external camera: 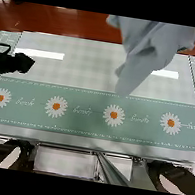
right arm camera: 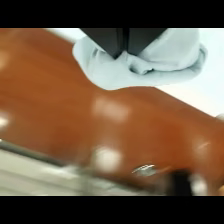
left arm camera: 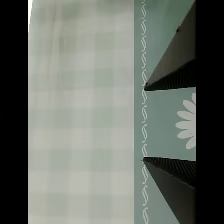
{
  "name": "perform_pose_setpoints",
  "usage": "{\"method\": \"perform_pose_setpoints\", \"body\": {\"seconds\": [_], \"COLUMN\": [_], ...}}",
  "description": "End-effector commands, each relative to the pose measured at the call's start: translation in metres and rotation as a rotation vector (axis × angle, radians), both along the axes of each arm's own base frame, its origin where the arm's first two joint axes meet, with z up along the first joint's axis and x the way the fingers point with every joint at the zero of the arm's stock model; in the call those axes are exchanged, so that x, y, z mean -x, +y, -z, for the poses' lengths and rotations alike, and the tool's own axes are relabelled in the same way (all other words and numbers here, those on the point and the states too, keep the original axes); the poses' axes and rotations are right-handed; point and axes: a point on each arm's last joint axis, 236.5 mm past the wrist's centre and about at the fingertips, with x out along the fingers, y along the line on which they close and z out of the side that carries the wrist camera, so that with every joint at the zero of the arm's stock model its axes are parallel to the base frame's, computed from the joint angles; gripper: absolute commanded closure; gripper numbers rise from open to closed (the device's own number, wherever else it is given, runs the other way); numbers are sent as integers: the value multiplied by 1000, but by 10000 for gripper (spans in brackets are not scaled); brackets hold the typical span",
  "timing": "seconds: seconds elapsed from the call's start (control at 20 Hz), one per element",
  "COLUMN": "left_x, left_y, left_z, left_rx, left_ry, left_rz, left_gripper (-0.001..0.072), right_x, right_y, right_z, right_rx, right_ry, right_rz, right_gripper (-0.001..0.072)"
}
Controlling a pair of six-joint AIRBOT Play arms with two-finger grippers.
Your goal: Fold the shirts.
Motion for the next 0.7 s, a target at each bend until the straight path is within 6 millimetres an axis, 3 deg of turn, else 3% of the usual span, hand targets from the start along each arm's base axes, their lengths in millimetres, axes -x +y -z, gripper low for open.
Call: {"method": "perform_pose_setpoints", "body": {"seconds": [0.0,0.15,0.35,0.5,0.6,0.65], "left_x": [-1,-1,1,7,15,19], "left_y": [11,16,12,8,3,-1], "left_z": [1,1,5,22,42,54], "left_rx": [-60,-60,-55,-44,-21,2], "left_ry": [-8,-5,7,52,105,133], "left_rz": [1,-17,-4,5,12,15], "left_gripper": [200,200,200,200,200,200], "right_x": [28,35,50,44,29,20], "right_y": [68,125,218,261,274,275], "right_z": [57,147,257,329,356,361], "right_rx": [53,86,65,37,-69,-129], "right_ry": [178,386,593,697,768,798], "right_rz": [-162,-236,-351,-339,-286,-262], "right_gripper": [692,691,691,691,685,463]}}
